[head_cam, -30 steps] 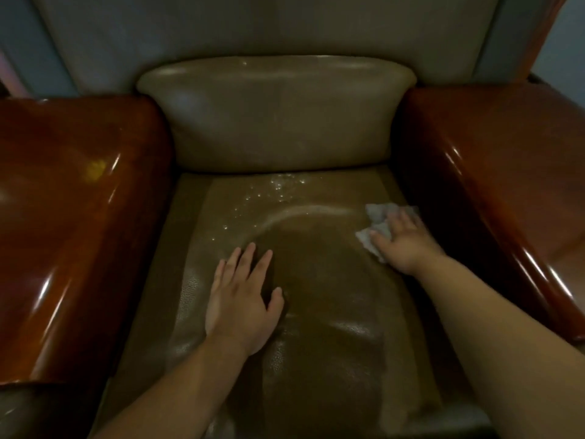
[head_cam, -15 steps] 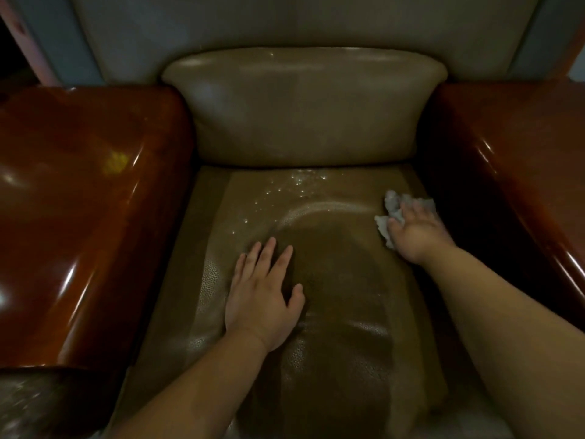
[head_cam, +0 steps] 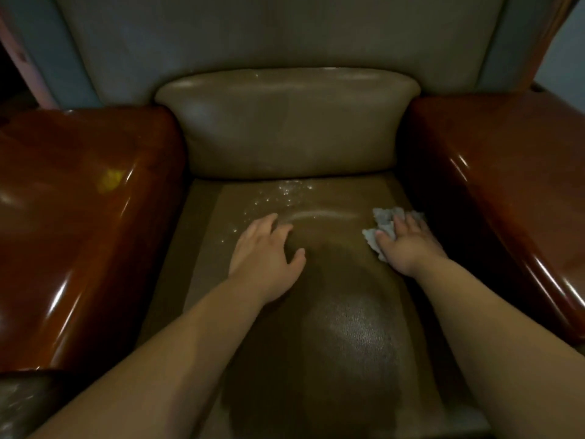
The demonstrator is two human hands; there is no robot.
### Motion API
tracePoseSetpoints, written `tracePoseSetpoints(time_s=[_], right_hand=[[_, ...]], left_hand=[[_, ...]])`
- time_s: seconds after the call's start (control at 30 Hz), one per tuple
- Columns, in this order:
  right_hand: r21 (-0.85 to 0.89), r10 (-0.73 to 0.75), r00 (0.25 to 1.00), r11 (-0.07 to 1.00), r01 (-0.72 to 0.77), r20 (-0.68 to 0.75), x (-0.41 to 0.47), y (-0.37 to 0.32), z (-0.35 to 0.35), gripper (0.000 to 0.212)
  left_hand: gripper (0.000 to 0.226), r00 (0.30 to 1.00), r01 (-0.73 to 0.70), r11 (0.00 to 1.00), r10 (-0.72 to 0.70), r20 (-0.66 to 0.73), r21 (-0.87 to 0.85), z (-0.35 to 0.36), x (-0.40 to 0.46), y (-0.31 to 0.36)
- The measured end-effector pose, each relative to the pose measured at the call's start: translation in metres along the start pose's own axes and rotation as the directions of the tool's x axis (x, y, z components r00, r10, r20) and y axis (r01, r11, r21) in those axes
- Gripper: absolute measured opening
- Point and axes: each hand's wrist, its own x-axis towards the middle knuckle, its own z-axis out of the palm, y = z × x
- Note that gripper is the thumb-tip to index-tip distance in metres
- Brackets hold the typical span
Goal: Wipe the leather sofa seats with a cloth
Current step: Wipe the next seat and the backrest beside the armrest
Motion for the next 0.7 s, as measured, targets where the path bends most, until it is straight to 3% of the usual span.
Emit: tracePoseSetpoints(time_s=[0.07,0.2,0.27,0.33,0.47,0.5,0.57,0.63,0.7], right_hand=[[0.034,0.064,0.998,0.997,-0.064,-0.004,0.021,-0.006,0.001,0.084],[-0.094,-0.336,0.939,0.94,0.328,-0.081,-0.02,-0.051,0.032,0.081],[-0.044,-0.405,0.913,0.914,0.403,-0.042,-0.034,-0.055,0.029,0.077],[-0.062,-0.345,0.939,0.937,0.344,-0.007,-0.001,-0.041,0.012,0.079],[0.067,0.038,0.999,0.997,-0.038,0.007,0.097,-0.013,-0.017,0.086],[0.059,0.061,0.998,0.996,-0.062,0.01,0.106,-0.021,-0.013,0.086],[-0.027,-0.109,0.994,0.994,0.108,-0.03,0.09,-0.052,0.001,0.081],[-0.069,-0.369,0.927,0.929,0.364,-0.073,0.047,-0.083,0.014,0.074],[-0.051,-0.492,0.87,0.87,0.49,-0.035,0.033,-0.09,0.02,0.073]], left_hand=[[0.066,0.996,-0.09,0.996,0.09,-0.003,0.023,0.016,0.018,0.01],[0.071,0.993,-0.111,0.992,0.107,0.058,0.066,0.056,0.033,0.003],[0.074,0.993,-0.116,0.99,0.115,0.021,0.075,0.061,0.034,-0.001],[0.077,0.992,-0.127,0.99,0.127,0.009,0.061,0.062,0.033,-0.002],[0.076,0.993,-0.115,0.993,0.115,-0.013,0.024,0.066,0.031,-0.003],[0.076,0.993,-0.121,0.993,0.121,-0.016,0.018,0.071,0.032,-0.005],[0.074,0.99,-0.138,0.99,0.138,-0.018,0.008,0.078,0.033,-0.009],[0.073,0.99,-0.141,0.99,0.142,-0.027,0.019,0.081,0.035,-0.011],[0.073,0.99,-0.14,0.99,0.141,-0.027,0.034,0.081,0.035,-0.012]])
